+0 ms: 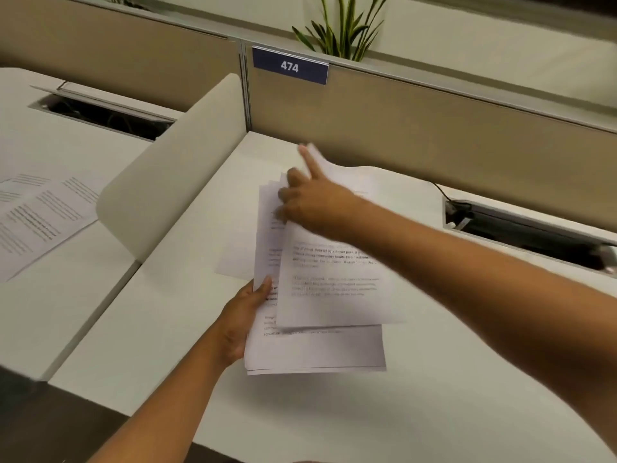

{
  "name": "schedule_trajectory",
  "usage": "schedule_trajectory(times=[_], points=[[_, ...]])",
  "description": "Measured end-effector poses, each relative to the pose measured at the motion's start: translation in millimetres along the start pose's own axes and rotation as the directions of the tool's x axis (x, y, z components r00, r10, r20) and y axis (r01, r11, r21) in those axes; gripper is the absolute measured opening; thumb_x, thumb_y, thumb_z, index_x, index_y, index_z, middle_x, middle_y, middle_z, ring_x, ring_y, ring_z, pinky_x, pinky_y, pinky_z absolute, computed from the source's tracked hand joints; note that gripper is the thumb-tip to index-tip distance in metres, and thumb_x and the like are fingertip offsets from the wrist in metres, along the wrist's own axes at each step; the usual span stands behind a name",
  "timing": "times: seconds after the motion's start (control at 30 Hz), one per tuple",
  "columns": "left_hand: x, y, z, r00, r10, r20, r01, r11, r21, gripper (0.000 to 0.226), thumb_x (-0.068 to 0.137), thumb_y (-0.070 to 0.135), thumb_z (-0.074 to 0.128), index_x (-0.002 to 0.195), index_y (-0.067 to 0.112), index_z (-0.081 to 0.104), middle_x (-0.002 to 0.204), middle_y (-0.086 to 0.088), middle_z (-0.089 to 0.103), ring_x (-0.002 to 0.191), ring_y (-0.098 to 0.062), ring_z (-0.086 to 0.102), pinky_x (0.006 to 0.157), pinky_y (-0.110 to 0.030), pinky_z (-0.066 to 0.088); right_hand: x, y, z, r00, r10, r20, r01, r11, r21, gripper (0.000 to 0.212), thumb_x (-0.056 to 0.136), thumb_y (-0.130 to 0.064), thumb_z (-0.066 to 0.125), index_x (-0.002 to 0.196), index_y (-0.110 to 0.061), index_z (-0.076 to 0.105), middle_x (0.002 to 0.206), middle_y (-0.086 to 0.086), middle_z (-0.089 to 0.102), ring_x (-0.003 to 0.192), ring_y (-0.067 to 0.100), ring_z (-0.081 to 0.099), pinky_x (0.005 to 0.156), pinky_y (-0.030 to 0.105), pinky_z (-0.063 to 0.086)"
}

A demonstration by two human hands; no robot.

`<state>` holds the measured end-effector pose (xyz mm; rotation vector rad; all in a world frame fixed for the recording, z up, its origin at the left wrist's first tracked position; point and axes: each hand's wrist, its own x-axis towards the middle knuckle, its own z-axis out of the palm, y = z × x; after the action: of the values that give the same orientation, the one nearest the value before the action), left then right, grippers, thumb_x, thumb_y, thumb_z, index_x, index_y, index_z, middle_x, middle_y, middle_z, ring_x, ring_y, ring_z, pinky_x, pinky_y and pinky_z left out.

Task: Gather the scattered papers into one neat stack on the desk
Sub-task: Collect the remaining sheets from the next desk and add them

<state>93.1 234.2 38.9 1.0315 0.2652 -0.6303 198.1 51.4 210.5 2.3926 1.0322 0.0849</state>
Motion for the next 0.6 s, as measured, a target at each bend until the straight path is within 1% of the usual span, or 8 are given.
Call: schedule_trajectory(times=[0.1,0.17,0.23,0.33,0.4,0.5,0.57,0.6], points=[[-0.5,-2.6,4.6,1.000,-0.003,-0.010,0.003,0.997,0.082,0.065,0.103,0.071,0.048,0.147,0.028,0.070,0.138,-0.023,0.078,0.121,-0.050,0.077,0.098,-0.063,0.065,7.0,-36.3,10.8,0.989,-0.140,-0.044,0.141,0.990,0.014,0.033,0.107,-0.008,0.044,0.127,-0.021,0.067,0.110,0.003,0.064,0.127,0.035,0.049,0.123,0.075,0.003],[-3.4,-2.2,7.0,0.999,-0.041,0.019,0.039,0.996,0.075,0.080,0.095,0.086,0.037,0.144,0.034,0.073,0.135,-0.021,0.080,0.117,-0.048,0.079,0.089,-0.056,0.068,7.1,-49.8,19.6,0.977,-0.172,-0.124,0.181,0.982,0.060,0.028,0.107,-0.008,0.049,0.126,-0.018,0.067,0.102,0.002,0.063,0.121,0.032,0.051,0.124,0.073,0.006],[-7.6,-1.0,8.5,0.998,-0.030,0.057,0.026,0.997,0.069,0.083,0.082,0.092,0.050,0.138,0.035,0.076,0.132,-0.020,0.082,0.113,-0.046,0.081,0.083,-0.051,0.070,4.7,-58.1,26.2,0.960,-0.164,-0.225,0.194,0.974,0.115,0.025,0.106,-0.005,0.050,0.123,-0.015,0.066,0.098,0.004,0.063,0.118,0.032,0.054,0.124,0.072,0.008],[-5.5,-2.7,6.3,0.998,0.037,0.041,-0.040,0.997,0.062,0.061,0.079,0.058,0.092,0.130,0.027,0.080,0.135,-0.024,0.079,0.113,-0.048,0.081,0.087,-0.054,0.069,-0.6,-62.8,28.0,0.931,-0.063,-0.361,0.142,0.970,0.196,0.032,0.101,-0.005,0.060,0.131,-0.015,0.065,0.127,0.010,0.066,0.140,0.037,0.050,0.125,0.070,0.009],[-1.5,-4.9,4.1,0.997,0.064,0.034,-0.065,0.998,0.013,0.040,0.091,0.028,0.087,0.129,0.021,0.081,0.137,-0.026,0.078,0.115,-0.048,0.080,0.088,-0.054,0.069,-8.2,-59.5,29.6,0.882,0.178,-0.437,-0.012,0.934,0.356,0.046,0.093,-0.009,0.072,0.137,-0.015,0.064,0.149,0.014,0.058,0.150,0.040,0.042,0.127,0.068,0.011],[0.0,-4.7,0.0,0.994,0.097,0.046,-0.093,0.993,-0.069,0.036,0.099,0.010,0.075,0.134,0.016,0.077,0.138,-0.022,0.079,0.120,-0.045,0.079,0.088,-0.052,0.069,-38.8,-49.0,44.5,0.567,0.767,-0.301,-0.312,0.538,0.783,0.069,0.085,-0.027,0.084,0.147,-0.013,0.056,0.161,0.015,0.043,0.151,0.040,0.037,0.126,0.057,0.025],[-0.8,-1.5,-3.1,0.993,0.112,0.031,-0.110,0.991,-0.073,0.038,0.100,0.006,0.074,0.137,0.015,0.076,0.138,-0.020,0.079,0.121,-0.043,0.079,0.088,-0.052,0.069,-67.8,-42.7,62.5,0.354,0.922,0.154,-0.418,0.009,0.908,0.088,0.086,-0.044,0.083,0.158,-0.019,0.038,0.167,0.011,0.032,0.154,0.035,0.033,0.126,0.053,0.031],[-0.9,0.0,-4.6,0.993,0.113,0.022,-0.111,0.992,-0.063,0.040,0.101,0.004,0.073,0.140,0.014,0.074,0.139,-0.021,0.079,0.121,-0.043,0.079,0.088,-0.052,0.069,-79.8,-41.7,71.7,0.324,0.857,0.402,-0.424,-0.248,0.871,0.096,0.086,-0.051,0.082,0.161,-0.022,0.030,0.169,0.008,0.030,0.153,0.033,0.036,0.123,0.052,0.036]])
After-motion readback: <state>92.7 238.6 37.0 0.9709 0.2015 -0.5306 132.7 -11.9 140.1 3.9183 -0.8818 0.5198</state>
